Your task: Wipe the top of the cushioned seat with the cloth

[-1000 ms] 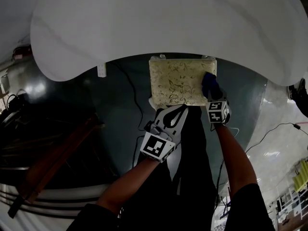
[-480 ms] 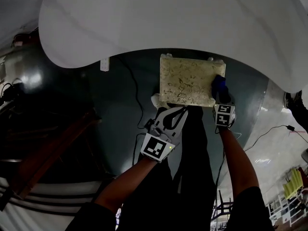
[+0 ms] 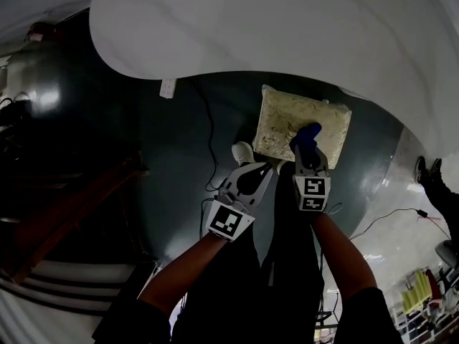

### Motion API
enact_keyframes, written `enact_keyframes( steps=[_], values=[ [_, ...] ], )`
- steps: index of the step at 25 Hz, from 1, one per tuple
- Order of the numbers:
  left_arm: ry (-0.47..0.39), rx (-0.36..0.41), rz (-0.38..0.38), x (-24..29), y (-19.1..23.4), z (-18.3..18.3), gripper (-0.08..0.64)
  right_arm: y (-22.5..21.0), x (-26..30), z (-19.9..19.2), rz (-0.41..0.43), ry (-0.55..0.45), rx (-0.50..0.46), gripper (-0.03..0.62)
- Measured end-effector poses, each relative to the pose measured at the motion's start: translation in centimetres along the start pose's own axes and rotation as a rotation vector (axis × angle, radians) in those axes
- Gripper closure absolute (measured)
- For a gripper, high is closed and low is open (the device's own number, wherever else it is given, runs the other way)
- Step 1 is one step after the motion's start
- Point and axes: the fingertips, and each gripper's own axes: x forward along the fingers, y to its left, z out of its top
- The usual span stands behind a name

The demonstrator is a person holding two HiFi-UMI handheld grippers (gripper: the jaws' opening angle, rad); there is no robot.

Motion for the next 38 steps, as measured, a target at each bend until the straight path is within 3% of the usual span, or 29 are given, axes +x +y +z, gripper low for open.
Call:
enact_keyframes(
  steps=[5,13,21,28,38],
  values=[
    [-0.003,-0.033,0.04,-2.6,2.8,-0.9,0.537,7.4,0.6,0.2,0.099,0.037,-0.05,0.5],
    [0.059,-0.045,0.07,-5.3,6.4,-3.9,0.537,14.0,4.0,-4.5,0.227,0.166,-0.033,0.5],
    [0.067,-0.125,0.078,-6.2,7.8,-5.9,0.537,11.5,8.3,-10.2,0.108,0.308,-0.021,0.499],
    [0.078,-0.124,0.061,-4.7,7.9,-6.1,0.537,9.5,9.2,-12.2,0.142,0.316,0.024,0.497],
    [0.089,-0.087,0.039,-1.7,6.0,-5.3,0.537,7.7,8.7,-12.8,0.105,0.361,-0.097,0.497]
  ],
)
